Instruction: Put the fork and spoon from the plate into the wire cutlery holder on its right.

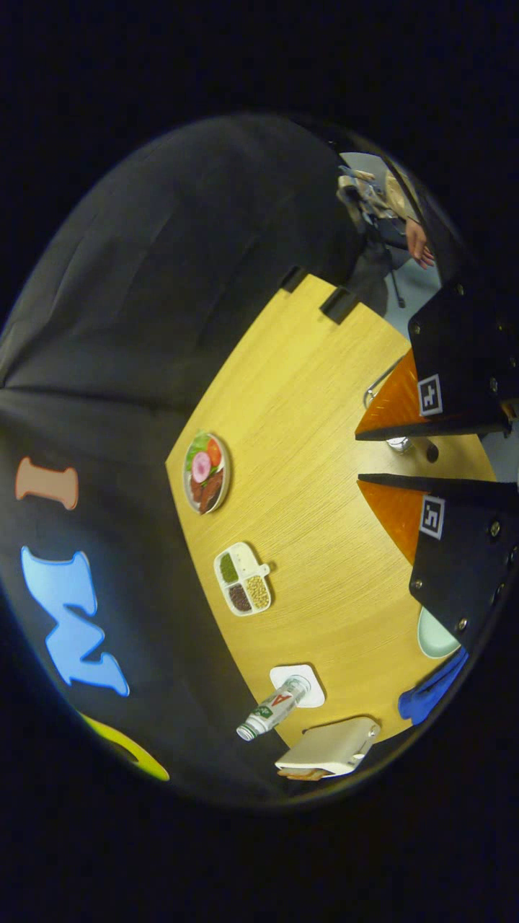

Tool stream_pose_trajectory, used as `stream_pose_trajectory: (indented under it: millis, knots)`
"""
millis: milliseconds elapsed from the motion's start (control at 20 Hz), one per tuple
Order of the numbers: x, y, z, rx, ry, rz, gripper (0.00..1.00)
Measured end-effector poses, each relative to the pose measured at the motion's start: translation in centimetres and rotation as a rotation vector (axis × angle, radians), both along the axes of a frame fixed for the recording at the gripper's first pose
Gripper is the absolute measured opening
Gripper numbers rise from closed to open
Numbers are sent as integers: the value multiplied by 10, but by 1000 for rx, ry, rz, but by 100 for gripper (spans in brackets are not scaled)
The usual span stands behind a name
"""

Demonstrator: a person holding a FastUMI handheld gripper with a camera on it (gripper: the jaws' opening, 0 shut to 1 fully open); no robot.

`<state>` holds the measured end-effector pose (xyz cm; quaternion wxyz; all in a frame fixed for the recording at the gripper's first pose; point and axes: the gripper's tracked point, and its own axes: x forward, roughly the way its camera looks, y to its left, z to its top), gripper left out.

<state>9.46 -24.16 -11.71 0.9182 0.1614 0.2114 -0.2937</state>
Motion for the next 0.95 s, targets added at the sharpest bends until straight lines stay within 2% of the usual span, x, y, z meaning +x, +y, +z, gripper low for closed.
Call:
stream_pose_trajectory:
  millis: [250, 450, 600, 700, 950]
  knots:
    - [2, 26, 84, -249, -292, 143, 26]
    - [-20, 57, 137, -356, -485, 256, 26]
    - [-36, 77, 173, -416, -622, 293, 26]
    - [-48, 83, 189, -443, -673, 296, 26]
    - [-63, 105, 204, -494, -689, 316, 26]
